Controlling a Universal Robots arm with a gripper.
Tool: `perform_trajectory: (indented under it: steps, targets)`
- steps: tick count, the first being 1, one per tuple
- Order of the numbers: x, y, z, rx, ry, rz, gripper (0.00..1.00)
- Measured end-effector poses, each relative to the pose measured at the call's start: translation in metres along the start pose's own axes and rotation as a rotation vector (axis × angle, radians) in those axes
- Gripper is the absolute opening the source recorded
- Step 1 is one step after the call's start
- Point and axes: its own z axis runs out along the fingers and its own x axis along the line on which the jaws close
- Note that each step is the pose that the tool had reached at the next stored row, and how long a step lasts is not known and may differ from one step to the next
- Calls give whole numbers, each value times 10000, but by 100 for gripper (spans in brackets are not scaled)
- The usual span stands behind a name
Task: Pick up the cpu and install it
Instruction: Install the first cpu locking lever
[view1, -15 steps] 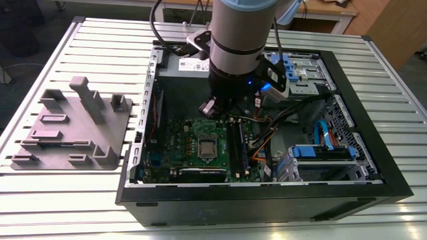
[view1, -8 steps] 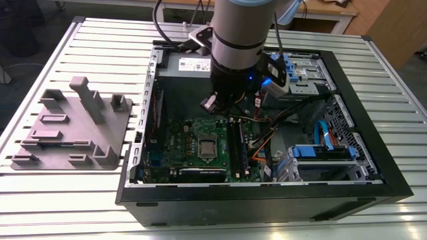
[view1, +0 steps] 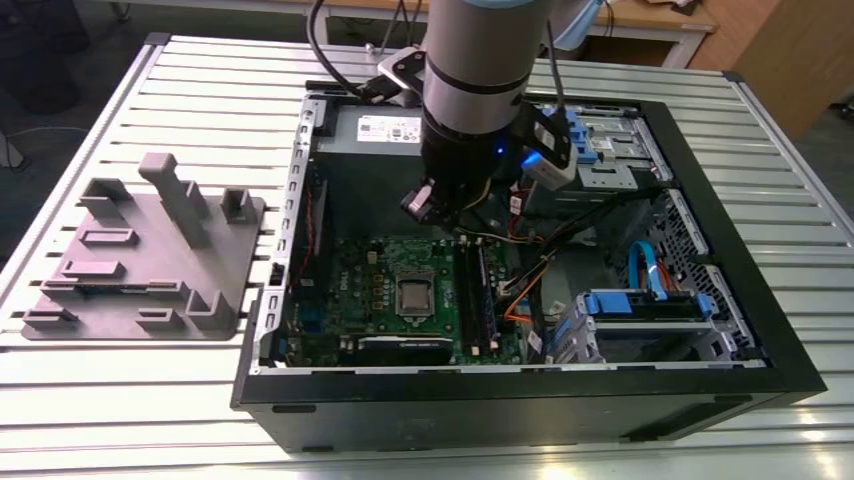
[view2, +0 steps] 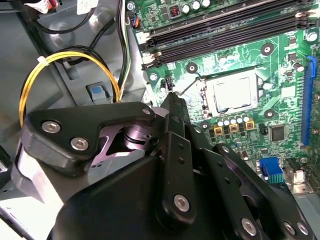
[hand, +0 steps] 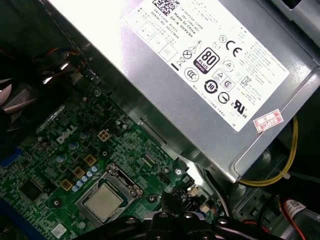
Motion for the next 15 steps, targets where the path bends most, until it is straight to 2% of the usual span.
perform_trajectory:
  steps: [15]
  targets:
    - [-38, 46, 141, -51, 11, -357, 10]
